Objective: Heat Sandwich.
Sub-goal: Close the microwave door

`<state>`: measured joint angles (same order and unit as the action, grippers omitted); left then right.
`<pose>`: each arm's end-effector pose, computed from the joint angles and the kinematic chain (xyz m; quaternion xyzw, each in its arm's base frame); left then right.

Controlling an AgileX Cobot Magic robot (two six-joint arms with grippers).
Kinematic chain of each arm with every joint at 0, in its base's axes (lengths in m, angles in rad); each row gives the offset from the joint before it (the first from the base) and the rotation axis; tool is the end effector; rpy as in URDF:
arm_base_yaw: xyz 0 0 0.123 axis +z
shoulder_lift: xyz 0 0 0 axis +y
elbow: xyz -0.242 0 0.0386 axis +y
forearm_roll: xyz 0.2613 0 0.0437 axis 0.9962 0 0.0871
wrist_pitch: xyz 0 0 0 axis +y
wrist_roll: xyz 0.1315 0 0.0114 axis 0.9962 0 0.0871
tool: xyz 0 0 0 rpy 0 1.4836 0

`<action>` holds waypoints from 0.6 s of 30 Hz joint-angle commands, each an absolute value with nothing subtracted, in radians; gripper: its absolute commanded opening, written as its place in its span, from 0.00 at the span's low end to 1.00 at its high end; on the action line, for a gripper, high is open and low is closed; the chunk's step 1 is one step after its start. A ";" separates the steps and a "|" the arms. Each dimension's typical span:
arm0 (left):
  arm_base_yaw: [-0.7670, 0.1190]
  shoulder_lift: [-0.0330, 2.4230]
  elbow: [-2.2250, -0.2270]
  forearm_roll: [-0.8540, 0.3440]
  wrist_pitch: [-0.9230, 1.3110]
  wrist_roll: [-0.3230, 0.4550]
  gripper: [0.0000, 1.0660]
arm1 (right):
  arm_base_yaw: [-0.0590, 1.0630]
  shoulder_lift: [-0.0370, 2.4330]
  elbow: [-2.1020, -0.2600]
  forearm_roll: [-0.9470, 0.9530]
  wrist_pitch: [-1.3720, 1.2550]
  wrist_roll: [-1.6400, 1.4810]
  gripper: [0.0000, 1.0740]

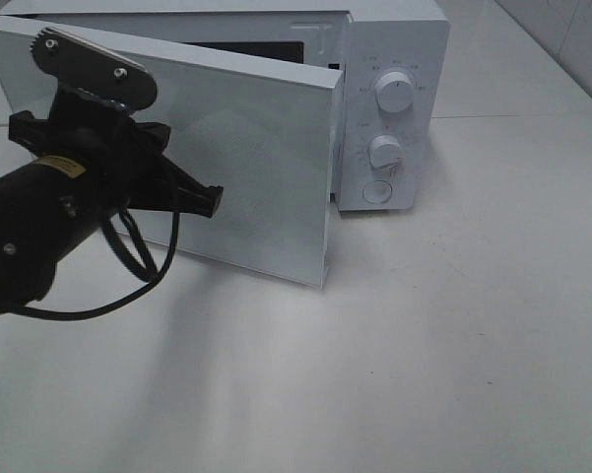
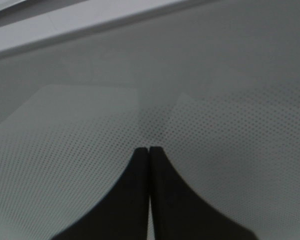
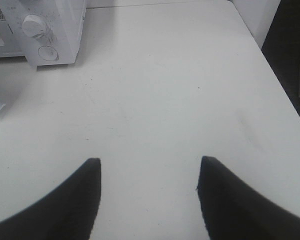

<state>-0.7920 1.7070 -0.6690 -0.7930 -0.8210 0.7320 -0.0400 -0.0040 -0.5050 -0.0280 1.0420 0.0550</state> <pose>0.2940 -0.2000 0.1207 0.2006 0.7668 0.0205 0.6095 0.0836 -0.0065 0.2692 0.0406 0.8449 -0.0100 0.5333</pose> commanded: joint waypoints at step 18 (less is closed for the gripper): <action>-0.908 1.950 -0.980 -1.144 -0.967 0.819 0.00 | -0.043 -0.031 -0.503 -0.035 1.038 0.053 0.51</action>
